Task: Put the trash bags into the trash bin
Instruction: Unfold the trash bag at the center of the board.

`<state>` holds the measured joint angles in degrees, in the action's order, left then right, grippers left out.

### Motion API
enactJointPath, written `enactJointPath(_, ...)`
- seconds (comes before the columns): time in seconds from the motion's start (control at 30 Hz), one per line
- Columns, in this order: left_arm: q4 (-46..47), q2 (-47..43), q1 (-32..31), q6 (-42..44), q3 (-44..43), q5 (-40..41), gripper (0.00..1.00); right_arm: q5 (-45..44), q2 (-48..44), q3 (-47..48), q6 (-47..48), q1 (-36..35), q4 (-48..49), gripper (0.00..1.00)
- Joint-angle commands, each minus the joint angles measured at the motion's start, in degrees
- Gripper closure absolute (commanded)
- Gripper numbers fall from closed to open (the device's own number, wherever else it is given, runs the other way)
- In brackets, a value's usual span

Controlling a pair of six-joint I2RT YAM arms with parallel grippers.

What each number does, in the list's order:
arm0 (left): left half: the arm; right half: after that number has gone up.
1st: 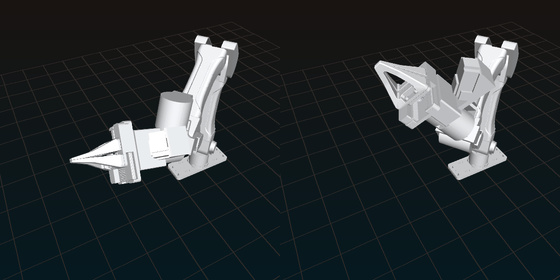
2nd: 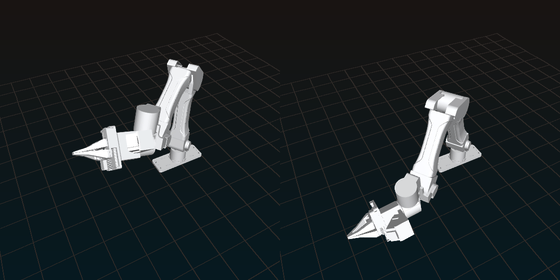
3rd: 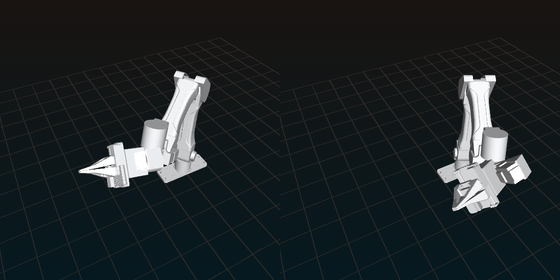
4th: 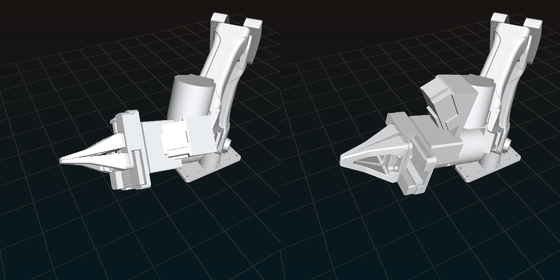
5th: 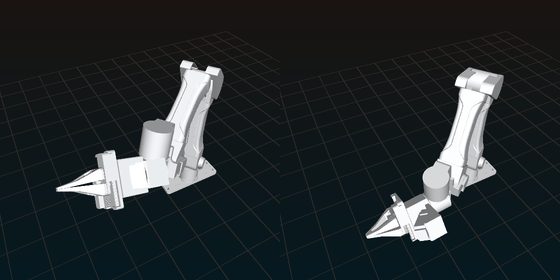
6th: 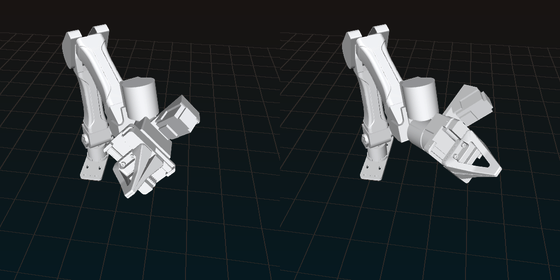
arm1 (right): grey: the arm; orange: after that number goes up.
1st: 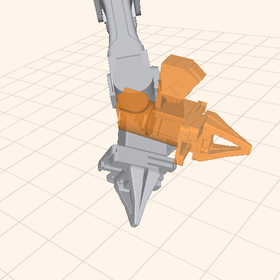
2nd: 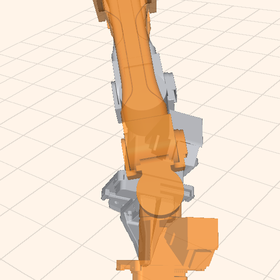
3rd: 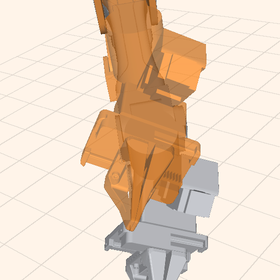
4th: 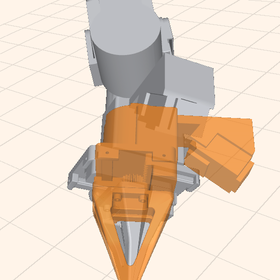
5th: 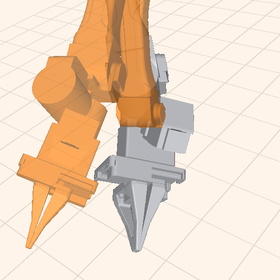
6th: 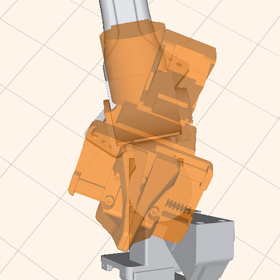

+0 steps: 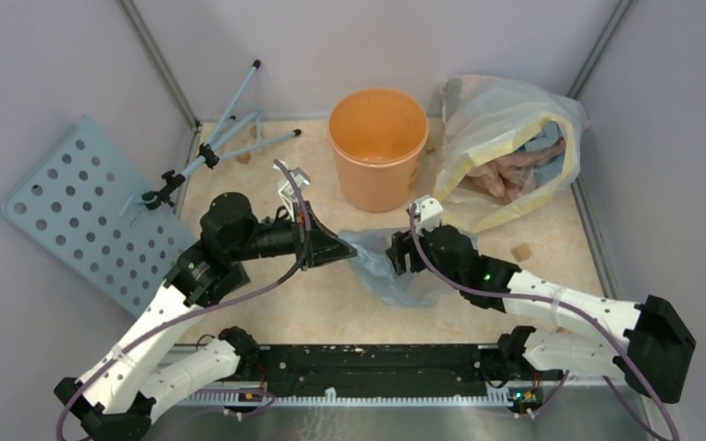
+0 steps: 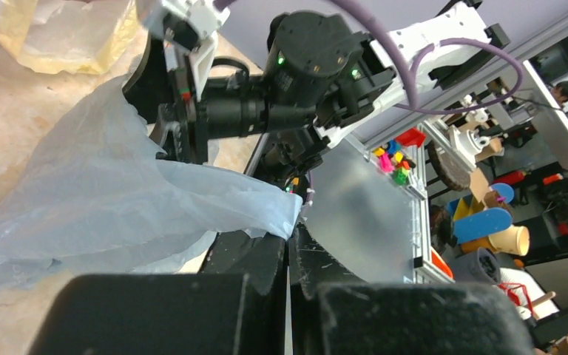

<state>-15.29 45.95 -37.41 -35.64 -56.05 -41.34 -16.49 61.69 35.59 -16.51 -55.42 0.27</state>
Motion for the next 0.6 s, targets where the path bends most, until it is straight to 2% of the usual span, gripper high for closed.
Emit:
enactJointPath(0.0, -2.4, 0.3, 0.2, 5.0, -2.7, -0.3, 1.0, -1.6, -3.6, -0.1, -0.5, 2.4, -3.4, 0.27)
enactJointPath(0.07, -2.7, 0.6, 0.2, 5.6, -2.7, -0.7, 1.0, -6.2, -4.1, 0.4, -1.8, 2.4, -5.6, 0.21)
enactJointPath(0.1, -2.8, 0.7, 0.2, 5.9, -2.8, -1.1, 1.0, -12.5, -4.1, 0.8, -4.0, 2.5, -7.5, 0.2)
enactJointPath(0.17, -3.0, 0.5, 0.2, 6.3, -3.0, -1.2, 1.0, -19.6, -4.1, 0.7, -6.7, 2.9, -8.8, 0.21)
enactJointPath(0.23, -3.2, -0.2, 0.2, 6.8, -3.4, -1.0, 1.0, -22.7, -4.7, 0.1, -7.9, 3.8, -8.6, 0.21)
enactJointPath(0.37, -7.8, -0.8, 0.2, 9.4, -5.9, 1.5, 1.0, -19.6, -6.5, 0.5, -4.5, 5.6, -6.8, 0.14)
enactJointPath(0.57, -13.0, -1.3, 0.2, 12.8, -5.1, 6.0, 1.0, -1.8, -6.8, 4.7, 1.8, 5.9, -8.7, 0.14)
